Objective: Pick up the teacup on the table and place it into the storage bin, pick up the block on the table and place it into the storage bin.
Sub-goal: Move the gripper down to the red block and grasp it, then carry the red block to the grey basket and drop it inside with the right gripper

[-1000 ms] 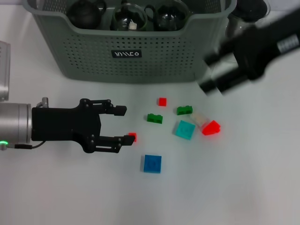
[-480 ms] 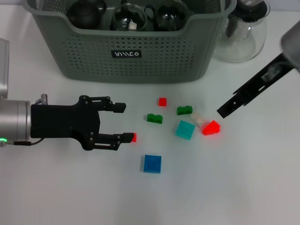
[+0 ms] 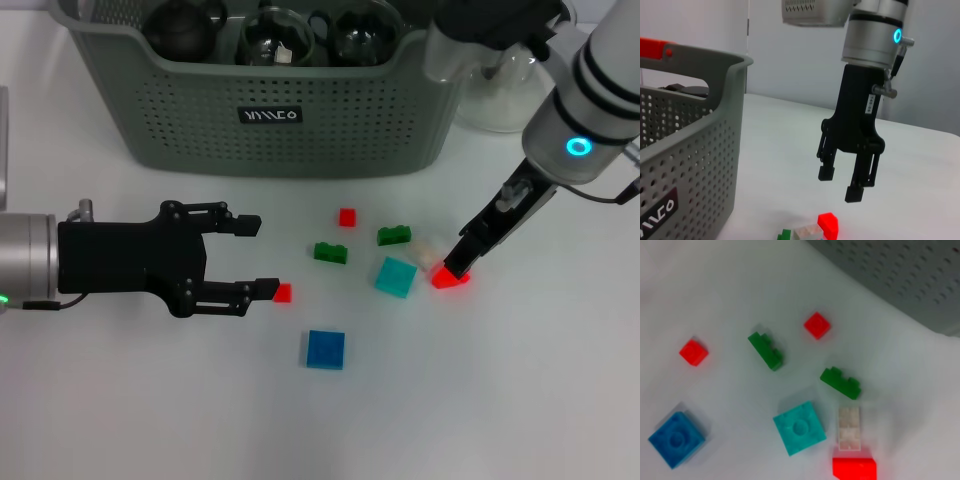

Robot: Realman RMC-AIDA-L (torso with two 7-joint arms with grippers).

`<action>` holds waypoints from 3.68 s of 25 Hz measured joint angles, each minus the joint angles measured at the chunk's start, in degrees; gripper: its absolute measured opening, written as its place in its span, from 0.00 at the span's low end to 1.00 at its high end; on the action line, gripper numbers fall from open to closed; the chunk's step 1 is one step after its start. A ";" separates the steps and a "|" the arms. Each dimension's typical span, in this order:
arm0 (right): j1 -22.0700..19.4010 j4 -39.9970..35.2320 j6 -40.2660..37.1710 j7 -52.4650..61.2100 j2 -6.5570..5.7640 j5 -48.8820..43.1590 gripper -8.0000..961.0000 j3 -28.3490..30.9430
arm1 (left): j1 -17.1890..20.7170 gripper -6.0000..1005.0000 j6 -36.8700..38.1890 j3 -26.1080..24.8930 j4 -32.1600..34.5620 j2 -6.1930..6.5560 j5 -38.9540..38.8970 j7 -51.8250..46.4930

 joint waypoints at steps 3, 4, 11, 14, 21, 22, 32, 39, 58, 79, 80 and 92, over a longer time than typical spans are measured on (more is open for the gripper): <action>0.19 0.88 1.02 1.19 0.06 0.07 0.77 -1.15 | 0.08 0.76 -0.04 -0.01 -0.07 0.00 0.00 0.01; 0.28 1.24 1.35 1.50 0.06 0.29 0.77 -1.37 | 0.08 0.76 -0.06 -0.02 -0.08 0.00 0.00 0.02; 0.56 3.30 3.37 2.58 0.10 2.13 0.77 -2.15 | 0.07 0.76 -0.10 0.00 -0.17 0.00 0.00 0.04; 0.75 4.61 4.93 2.75 0.15 2.17 0.77 -3.21 | 0.07 0.76 -0.10 0.01 -0.19 0.00 0.00 0.06; 1.54 7.90 8.61 3.71 0.19 2.20 0.77 -6.17 | 0.14 0.76 -0.09 0.01 -0.33 0.00 0.00 0.21; 1.61 8.14 8.95 3.78 0.18 2.23 0.77 -6.19 | 0.14 0.76 -0.09 0.01 -0.34 0.00 0.00 0.21; 3.04 11.55 10.93 3.98 0.19 3.77 0.77 -7.70 | 0.16 0.76 -0.13 0.01 -0.35 0.00 0.00 0.22; 3.40 12.06 11.23 4.06 0.19 3.82 0.77 -8.40 | 0.16 0.76 -0.21 0.01 -0.35 0.00 0.00 0.22; 3.49 12.16 12.29 3.94 0.19 4.51 0.48 -11.90 | 0.21 0.76 -0.81 0.01 -0.44 0.00 0.00 0.21; 15.33 -8.76 -5.60 -10.23 -3.41 17.91 0.45 29.01 | 0.17 0.76 -0.71 0.01 -0.44 -0.11 -0.03 0.21; 16.60 -6.74 -3.79 -11.14 -3.74 17.85 0.45 29.14 | 0.10 0.76 -0.75 0.00 -0.44 -0.16 -0.02 0.21; 26.71 24.85 32.38 -23.02 -1.94 7.93 0.45 23.01 | -0.09 0.76 -0.80 0.36 -0.55 -0.41 -0.24 0.16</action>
